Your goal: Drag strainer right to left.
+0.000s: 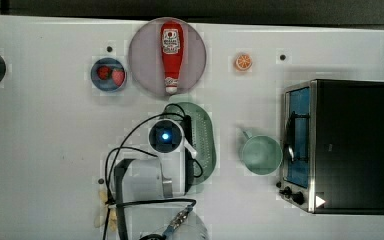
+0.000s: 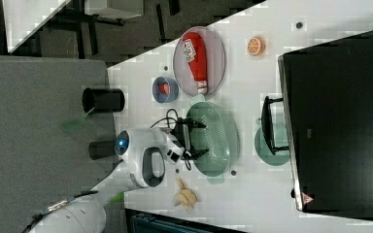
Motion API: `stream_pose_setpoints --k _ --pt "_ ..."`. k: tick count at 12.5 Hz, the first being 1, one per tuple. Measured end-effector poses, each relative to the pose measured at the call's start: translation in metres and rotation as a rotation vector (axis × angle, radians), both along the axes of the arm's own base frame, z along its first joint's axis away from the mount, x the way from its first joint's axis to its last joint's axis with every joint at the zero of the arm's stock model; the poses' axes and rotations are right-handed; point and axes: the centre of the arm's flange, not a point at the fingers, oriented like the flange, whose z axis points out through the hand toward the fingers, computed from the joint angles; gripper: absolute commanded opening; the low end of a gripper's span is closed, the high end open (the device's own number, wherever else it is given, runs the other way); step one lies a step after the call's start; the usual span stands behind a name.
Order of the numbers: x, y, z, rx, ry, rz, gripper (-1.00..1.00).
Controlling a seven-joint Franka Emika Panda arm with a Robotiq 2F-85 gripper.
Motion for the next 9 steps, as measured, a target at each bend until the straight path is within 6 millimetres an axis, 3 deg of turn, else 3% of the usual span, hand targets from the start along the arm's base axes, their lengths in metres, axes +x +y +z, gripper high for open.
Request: stream_pose_setpoints --k 3,7,9 --pt "0.008 0.036 0.023 0.015 -0.029 -0.011 1.00" --pt "-0.003 0.078 0.022 0.032 -0.020 -0.015 1.00" --pt "-0.008 0.089 0.019 0.024 0.003 -0.019 1.00"
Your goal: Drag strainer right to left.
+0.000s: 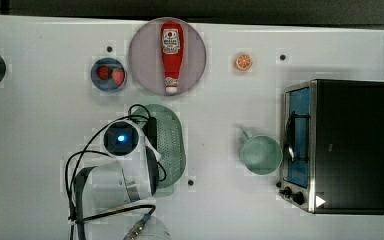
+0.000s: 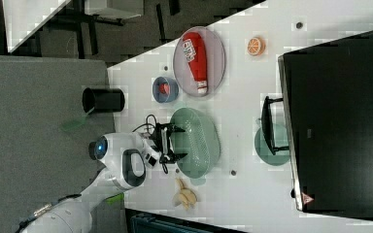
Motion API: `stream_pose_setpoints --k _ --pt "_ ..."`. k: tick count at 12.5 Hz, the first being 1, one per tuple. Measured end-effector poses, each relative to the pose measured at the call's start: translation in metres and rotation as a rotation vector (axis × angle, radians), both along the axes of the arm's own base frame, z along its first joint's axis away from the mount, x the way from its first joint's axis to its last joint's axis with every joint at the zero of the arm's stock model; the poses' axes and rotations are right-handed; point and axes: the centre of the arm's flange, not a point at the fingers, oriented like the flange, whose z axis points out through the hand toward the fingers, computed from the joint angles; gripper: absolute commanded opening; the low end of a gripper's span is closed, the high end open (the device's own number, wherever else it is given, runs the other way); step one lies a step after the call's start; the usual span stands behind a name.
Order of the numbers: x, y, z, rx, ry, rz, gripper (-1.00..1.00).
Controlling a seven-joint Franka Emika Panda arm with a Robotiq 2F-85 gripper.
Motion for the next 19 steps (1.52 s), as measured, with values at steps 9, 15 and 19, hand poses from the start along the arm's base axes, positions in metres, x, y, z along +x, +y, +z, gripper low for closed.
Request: stream_pose_setpoints --k 9,15,19 --pt "0.015 0.096 -0.017 0.036 -0.013 -0.010 1.00" --pt "0.029 0.150 -0.016 0.076 -0.032 -0.038 1.00" --pt "0.020 0.173 -0.021 0.084 -0.006 -0.049 1.00"
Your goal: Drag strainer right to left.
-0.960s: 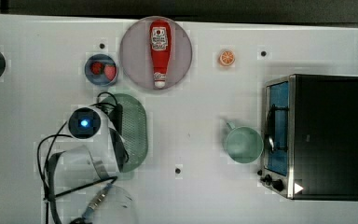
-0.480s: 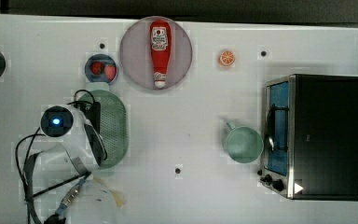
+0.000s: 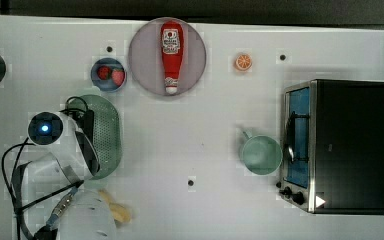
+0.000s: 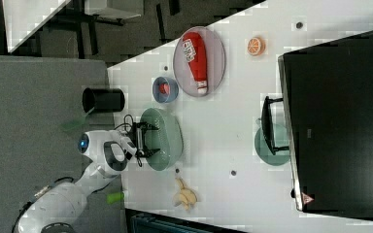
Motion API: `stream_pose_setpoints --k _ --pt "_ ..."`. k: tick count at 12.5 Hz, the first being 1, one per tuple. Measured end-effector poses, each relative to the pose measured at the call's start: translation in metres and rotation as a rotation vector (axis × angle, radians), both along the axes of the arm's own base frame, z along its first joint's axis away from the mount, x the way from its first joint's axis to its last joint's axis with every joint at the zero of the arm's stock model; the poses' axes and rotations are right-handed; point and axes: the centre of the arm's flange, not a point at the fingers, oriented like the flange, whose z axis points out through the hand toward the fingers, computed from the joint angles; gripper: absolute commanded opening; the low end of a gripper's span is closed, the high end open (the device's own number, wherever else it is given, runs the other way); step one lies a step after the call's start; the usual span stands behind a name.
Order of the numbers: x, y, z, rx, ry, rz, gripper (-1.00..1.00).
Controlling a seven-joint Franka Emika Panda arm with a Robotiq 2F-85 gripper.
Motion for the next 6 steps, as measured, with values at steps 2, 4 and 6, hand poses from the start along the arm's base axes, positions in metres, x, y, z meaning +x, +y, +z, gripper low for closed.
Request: stream_pose_setpoints --k 2,4,6 --pt "0.002 0.012 0.000 -0.006 -0.003 -0.008 1.00" --pt "0.012 0.024 -0.001 0.005 -0.029 -0.035 1.00" --pt "0.010 0.027 -0.009 0.003 -0.009 -0.057 1.00"
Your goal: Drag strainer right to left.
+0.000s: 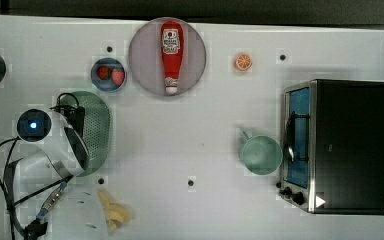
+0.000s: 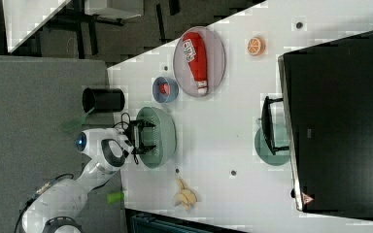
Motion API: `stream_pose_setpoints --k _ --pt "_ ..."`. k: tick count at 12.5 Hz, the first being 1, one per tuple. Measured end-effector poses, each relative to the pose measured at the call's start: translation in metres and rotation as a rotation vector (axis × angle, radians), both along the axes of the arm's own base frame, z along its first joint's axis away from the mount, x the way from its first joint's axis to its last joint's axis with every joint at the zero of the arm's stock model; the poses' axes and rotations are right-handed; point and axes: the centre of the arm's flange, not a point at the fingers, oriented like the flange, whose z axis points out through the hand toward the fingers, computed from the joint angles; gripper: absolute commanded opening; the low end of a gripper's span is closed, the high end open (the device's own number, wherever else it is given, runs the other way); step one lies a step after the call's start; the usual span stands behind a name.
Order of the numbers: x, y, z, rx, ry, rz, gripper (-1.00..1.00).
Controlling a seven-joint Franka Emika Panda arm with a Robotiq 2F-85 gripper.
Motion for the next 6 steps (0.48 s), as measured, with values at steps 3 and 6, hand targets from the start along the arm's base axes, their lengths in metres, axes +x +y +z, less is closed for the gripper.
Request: stream_pose_setpoints --k 3,6 --pt "0.002 0.015 -0.002 0.020 0.000 0.008 1.00" --pt "-0.010 0.028 -0.002 0.000 0.003 0.054 1.00"
